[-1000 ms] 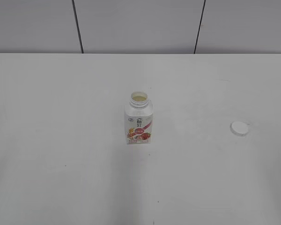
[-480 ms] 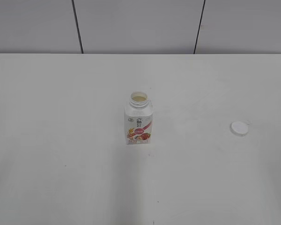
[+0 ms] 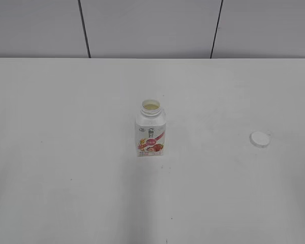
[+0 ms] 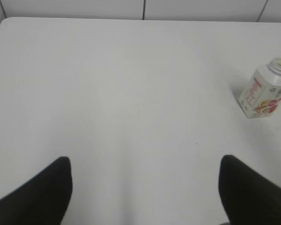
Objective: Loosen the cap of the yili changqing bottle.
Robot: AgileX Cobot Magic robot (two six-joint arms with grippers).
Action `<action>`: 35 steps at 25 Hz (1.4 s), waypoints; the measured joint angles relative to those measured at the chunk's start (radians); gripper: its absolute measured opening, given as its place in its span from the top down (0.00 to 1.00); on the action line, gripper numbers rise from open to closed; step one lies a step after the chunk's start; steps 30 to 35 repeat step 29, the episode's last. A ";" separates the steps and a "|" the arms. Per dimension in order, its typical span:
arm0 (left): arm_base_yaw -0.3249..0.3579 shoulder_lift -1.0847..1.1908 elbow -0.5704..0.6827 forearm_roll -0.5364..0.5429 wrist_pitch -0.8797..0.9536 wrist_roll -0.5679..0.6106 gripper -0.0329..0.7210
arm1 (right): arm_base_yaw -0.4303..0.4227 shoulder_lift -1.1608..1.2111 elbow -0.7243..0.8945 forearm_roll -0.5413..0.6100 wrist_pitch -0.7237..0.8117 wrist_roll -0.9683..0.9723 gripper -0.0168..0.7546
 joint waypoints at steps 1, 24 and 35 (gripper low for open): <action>0.023 0.000 0.000 -0.007 0.000 0.000 0.18 | 0.000 0.000 0.000 0.000 0.000 0.000 0.28; 0.062 0.000 0.000 -0.025 0.000 0.000 0.21 | 0.000 0.000 0.000 -0.019 -0.001 0.001 0.28; 0.062 0.000 0.000 -0.025 0.000 0.000 0.22 | 0.000 0.000 0.000 -0.019 -0.001 0.001 0.28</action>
